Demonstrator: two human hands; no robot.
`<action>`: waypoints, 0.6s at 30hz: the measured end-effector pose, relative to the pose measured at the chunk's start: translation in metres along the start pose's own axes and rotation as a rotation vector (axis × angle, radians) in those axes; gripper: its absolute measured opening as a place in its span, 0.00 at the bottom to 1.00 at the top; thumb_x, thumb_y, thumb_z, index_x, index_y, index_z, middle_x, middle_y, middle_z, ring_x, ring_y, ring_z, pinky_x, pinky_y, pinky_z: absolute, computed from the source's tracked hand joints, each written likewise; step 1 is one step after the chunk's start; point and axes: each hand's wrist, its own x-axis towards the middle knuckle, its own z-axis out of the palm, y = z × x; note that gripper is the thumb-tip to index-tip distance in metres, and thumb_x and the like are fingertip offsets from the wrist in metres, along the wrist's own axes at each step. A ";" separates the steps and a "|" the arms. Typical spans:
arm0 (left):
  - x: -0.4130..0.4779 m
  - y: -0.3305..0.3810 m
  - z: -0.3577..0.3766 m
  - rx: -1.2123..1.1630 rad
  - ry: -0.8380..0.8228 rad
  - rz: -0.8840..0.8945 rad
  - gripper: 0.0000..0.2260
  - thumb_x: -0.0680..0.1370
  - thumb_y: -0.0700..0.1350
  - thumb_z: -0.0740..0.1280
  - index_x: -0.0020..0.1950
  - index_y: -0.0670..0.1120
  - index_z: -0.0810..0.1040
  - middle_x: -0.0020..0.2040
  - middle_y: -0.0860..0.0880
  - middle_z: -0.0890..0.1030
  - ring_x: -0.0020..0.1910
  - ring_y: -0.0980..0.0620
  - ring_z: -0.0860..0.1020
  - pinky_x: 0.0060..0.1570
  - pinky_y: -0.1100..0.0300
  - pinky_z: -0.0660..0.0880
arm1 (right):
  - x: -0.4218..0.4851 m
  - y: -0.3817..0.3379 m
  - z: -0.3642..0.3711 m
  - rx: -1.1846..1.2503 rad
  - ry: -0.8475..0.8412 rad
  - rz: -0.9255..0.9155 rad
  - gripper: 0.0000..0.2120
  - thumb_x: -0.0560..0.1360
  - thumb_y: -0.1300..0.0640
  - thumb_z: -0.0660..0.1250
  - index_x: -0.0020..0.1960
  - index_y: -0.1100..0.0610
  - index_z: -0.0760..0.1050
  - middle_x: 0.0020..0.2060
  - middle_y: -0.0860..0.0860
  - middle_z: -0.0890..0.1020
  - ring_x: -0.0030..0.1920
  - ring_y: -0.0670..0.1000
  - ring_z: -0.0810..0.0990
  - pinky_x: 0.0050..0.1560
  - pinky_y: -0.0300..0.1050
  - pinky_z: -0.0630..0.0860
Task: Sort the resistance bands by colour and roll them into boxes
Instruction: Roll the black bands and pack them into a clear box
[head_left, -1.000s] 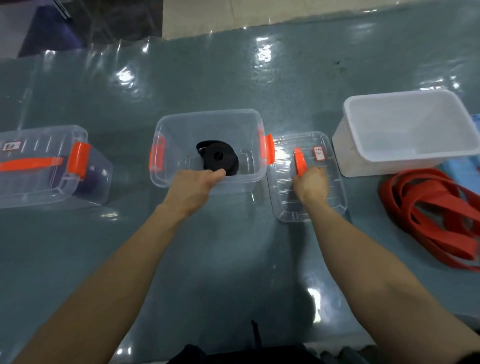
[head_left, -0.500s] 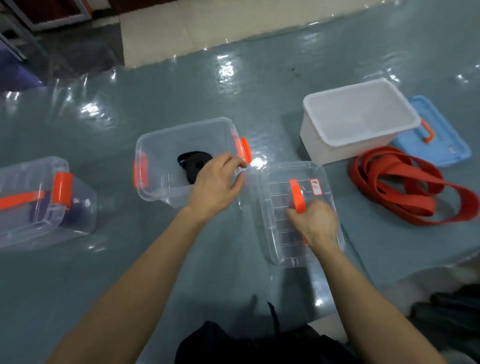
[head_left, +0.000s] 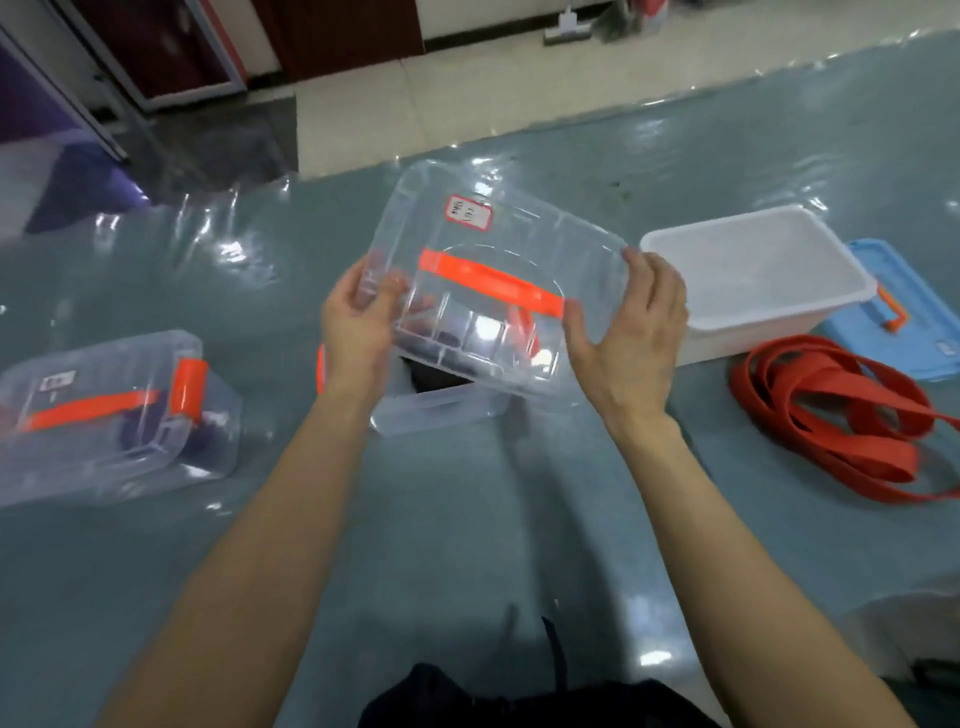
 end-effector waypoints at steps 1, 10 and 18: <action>0.005 0.000 -0.017 -0.065 0.078 -0.004 0.17 0.85 0.39 0.71 0.73 0.39 0.74 0.46 0.46 0.85 0.40 0.43 0.89 0.35 0.52 0.85 | 0.005 -0.010 0.009 0.074 -0.069 0.123 0.34 0.79 0.45 0.71 0.78 0.60 0.68 0.71 0.59 0.74 0.73 0.60 0.72 0.74 0.53 0.67; 0.021 -0.045 -0.093 0.550 0.450 0.116 0.13 0.84 0.45 0.70 0.66 0.42 0.75 0.56 0.49 0.81 0.48 0.54 0.81 0.58 0.48 0.79 | 0.024 -0.056 0.100 0.175 -0.557 0.228 0.15 0.86 0.59 0.58 0.70 0.64 0.71 0.62 0.62 0.81 0.61 0.66 0.79 0.58 0.52 0.73; 0.008 -0.106 -0.115 0.680 0.360 -0.063 0.22 0.83 0.50 0.72 0.73 0.42 0.73 0.66 0.48 0.78 0.65 0.45 0.78 0.66 0.51 0.74 | -0.019 -0.014 0.123 0.117 -0.629 0.317 0.27 0.87 0.51 0.58 0.84 0.55 0.60 0.73 0.64 0.71 0.73 0.66 0.70 0.75 0.65 0.67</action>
